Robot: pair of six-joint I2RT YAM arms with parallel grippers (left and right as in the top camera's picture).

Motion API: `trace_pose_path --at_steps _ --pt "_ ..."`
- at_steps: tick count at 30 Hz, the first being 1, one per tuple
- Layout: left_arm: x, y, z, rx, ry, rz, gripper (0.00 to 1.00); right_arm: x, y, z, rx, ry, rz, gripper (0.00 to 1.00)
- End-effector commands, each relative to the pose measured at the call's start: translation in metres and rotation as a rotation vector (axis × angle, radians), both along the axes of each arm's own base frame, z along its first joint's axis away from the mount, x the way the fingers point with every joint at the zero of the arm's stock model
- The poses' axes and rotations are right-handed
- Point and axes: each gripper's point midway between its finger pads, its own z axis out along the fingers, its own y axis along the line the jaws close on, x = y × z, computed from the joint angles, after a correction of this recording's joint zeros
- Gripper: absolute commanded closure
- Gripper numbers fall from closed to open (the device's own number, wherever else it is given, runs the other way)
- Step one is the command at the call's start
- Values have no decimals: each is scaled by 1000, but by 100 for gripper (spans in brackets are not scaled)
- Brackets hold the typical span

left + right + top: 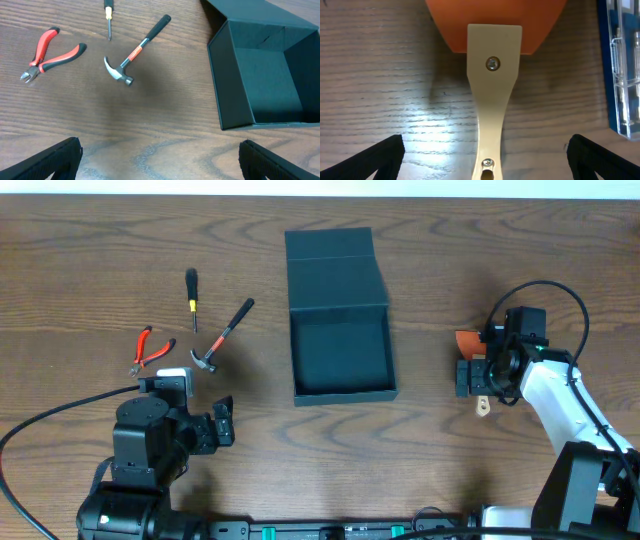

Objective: Pack container
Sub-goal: 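Lower the right gripper and close it on the scraper handle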

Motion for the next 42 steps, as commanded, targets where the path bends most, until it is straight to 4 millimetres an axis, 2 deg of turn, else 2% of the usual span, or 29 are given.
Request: trace_pose_path --at_steps 1,7,20,38,42 --pt "2 1 8 7 -19 5 1 -4 -7 -5 -10 18 -61 3" --pt "2 1 8 7 -19 5 1 -10 -5 -27 21 91 -69 4" --pt "2 1 8 7 -19 5 2 -9 1 -60 64 151 -71 6" --pt "-5 2 0 -22 34 38 1 -14 -10 -61 2 171 -81 6" --pt "-5 2 0 -21 34 38 1 -14 -10 -61 2 171 -80 12"
